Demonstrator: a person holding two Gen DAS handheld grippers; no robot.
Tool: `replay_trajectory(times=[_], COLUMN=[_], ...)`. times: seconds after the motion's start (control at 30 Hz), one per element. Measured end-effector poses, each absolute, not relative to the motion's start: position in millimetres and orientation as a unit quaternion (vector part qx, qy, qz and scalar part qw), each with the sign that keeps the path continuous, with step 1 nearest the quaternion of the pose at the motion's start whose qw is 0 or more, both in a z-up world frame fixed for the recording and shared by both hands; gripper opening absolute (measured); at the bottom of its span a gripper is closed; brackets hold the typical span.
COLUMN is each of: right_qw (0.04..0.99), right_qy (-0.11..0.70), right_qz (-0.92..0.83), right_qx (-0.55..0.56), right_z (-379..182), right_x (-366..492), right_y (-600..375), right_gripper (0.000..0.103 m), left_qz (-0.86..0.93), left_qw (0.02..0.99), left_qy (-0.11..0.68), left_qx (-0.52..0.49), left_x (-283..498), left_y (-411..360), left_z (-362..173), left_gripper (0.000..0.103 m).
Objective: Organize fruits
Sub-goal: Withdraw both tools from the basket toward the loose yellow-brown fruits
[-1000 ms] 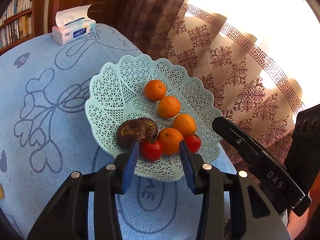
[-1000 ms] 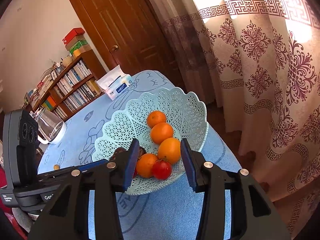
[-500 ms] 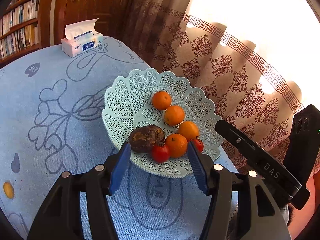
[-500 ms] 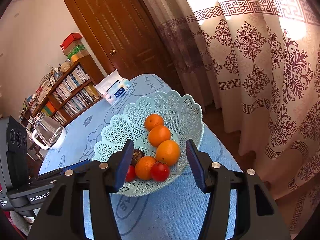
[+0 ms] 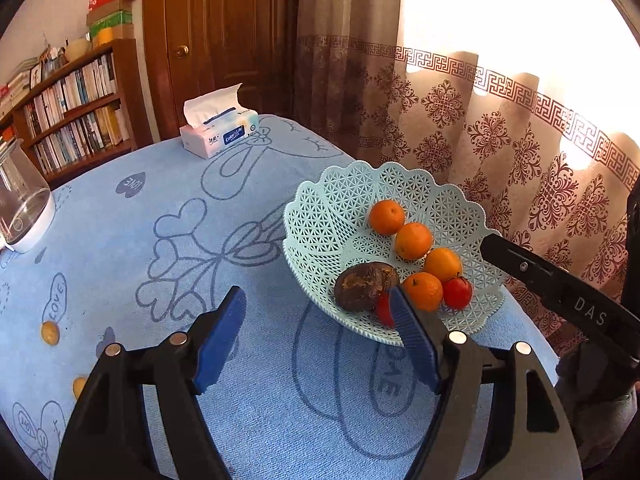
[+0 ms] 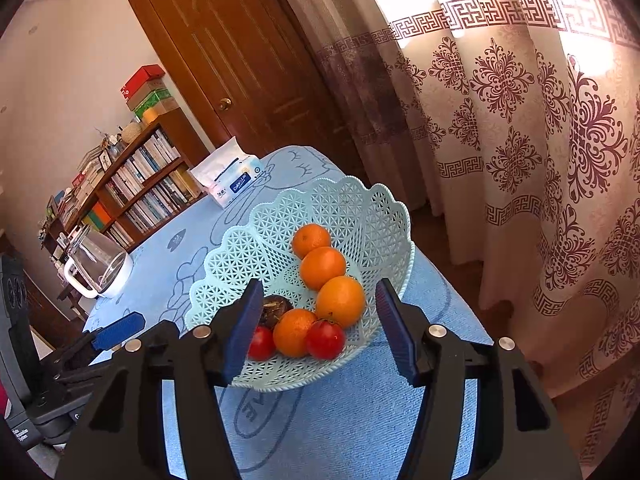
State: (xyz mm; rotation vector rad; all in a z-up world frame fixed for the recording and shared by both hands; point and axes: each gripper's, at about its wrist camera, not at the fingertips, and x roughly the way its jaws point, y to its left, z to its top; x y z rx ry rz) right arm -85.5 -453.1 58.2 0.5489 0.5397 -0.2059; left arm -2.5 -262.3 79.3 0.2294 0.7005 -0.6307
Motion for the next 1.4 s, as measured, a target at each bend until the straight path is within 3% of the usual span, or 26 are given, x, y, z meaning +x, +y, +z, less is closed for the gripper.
replay_trajectory(times=[0.17,0.2,0.3,0.73,1.4], right_qw=[0.922,0.922,0.923,0.925,0.935], right_qy=[0.261,0.260,0.253,0.238,0.260], right_qz=[-0.101,-0.101,-0.101,-0.085,-0.046], right_qx=[0.268,0.269,0.272,0.283,0.237], right_z=[58,59,59,61,56], right_x=[-85,-85,-87,-89,-76], right_y=[-452,-452,-451,-452,-417], right_gripper=[0.062,0.068,0.073,0.092,0.092], left_qz=[-0.291,-0.290,-0.287,-0.261,-0.173], left_qw=[0.892,0.893,0.896,0.900,0.917], left_qy=[0.318,0.317,0.311,0.323,0.356], left_qx=[0.132,0.134,0.135,0.134,0.053], left_x=[-9,-10,-13,-10,23], left_y=[-258,-257,-254,-240,-141], left_z=[80,80,80,71,63], left_gripper=[0.074,0.075,0.084,0.084,0.084])
